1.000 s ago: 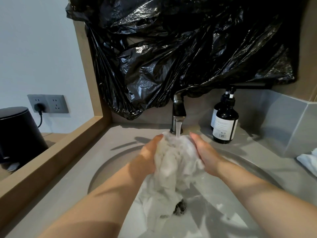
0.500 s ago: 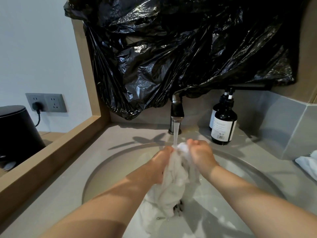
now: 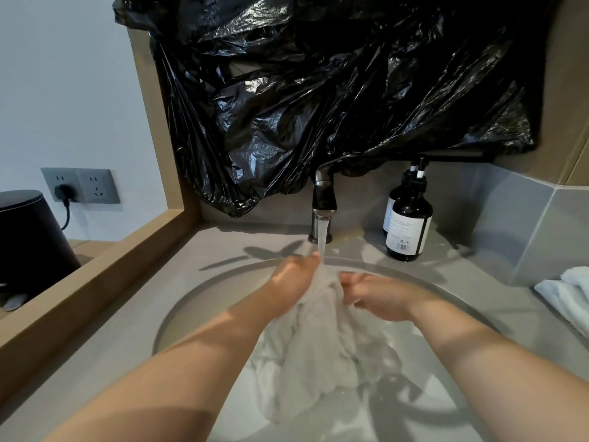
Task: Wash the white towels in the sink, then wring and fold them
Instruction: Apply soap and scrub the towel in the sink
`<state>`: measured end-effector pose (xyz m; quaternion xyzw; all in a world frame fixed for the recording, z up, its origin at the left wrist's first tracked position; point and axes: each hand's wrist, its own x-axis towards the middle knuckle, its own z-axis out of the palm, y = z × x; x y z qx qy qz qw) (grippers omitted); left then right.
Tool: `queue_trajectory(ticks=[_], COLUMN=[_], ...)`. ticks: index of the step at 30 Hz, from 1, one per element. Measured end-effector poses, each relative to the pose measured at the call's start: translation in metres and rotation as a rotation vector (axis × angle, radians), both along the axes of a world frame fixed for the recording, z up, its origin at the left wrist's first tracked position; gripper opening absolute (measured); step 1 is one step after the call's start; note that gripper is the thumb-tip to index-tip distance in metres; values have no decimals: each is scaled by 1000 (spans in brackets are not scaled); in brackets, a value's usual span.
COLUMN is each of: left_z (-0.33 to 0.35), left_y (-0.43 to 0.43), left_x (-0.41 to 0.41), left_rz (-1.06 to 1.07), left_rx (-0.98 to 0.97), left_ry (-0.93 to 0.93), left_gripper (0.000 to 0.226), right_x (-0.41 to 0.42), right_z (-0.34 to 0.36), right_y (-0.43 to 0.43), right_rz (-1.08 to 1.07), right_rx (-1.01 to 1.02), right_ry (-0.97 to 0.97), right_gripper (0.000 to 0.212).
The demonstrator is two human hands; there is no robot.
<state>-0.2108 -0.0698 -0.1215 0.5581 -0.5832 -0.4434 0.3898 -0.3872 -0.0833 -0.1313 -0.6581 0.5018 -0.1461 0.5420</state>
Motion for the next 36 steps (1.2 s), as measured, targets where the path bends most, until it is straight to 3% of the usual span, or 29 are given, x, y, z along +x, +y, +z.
queue_trajectory(ticks=[2, 4, 6, 8, 9, 12, 13, 15, 18, 20, 22, 24, 28, 29, 32, 34, 36], left_z=[-3, 1, 0, -8, -12, -28, -29, -29, -25, -22, -20, -16, -14, -15, -14, -16, -15], left_y=[-3, -1, -5, -7, -4, 2, 2, -3, -12, -12, -10, -6, -7, -9, -12, -16, -13], left_x=[3, 9, 19, 31, 34, 37, 37, 41, 51, 51, 45, 40, 35, 35, 32, 29, 19], left_rz=[33, 63, -14, -187, -287, -513, -514, -424, -301, -290, -350, -413, -305, -227, -58, 16, 46], left_rx=[-127, -213, -108, 72, 165, 292, 268, 248, 248, 298, 315, 274, 240, 241, 124, 49, 49], left_ry=[-170, -276, -180, -19, -70, -571, -653, -573, -293, -164, -149, -108, 100, 146, 84, -14, 94], left_gripper=[46, 52, 49, 64, 68, 70, 67, 51, 41, 43, 30, 18, 16, 20, 15, 22, 24], right_x=[0, -3, -4, -5, -6, -11, -13, -21, -36, -38, -30, -17, -8, -9, -8, 1, 19], right_z=[-5, -7, 1, 16, 19, 26, 29, 30, 23, 7, -6, -12, -9, -10, -9, -5, 3], right_y=[-1, -7, -5, -1, -2, 1, 3, 6, 8, 7, 7, 7, 9, 7, 5, 1, -2], right_rz=[55, 0, -46, -128, -202, -351, -360, -330, -115, 63, 163, 205, 214, 168, -129, -402, -611], right_rx=[36, 28, 66, 128, 133, 128, 117, 132, 268, 301, 286, 226, 88, 97, 144, 35, -206], right_ry=[39, -103, -348, -572, -660, -836, -829, -659, -28, 393, 549, 488, 245, 138, -143, -193, -183], right_gripper=[60, 63, 52, 27, 24, 29, 26, 20, 12, 29, 49, 62, 44, 50, 73, 80, 58])
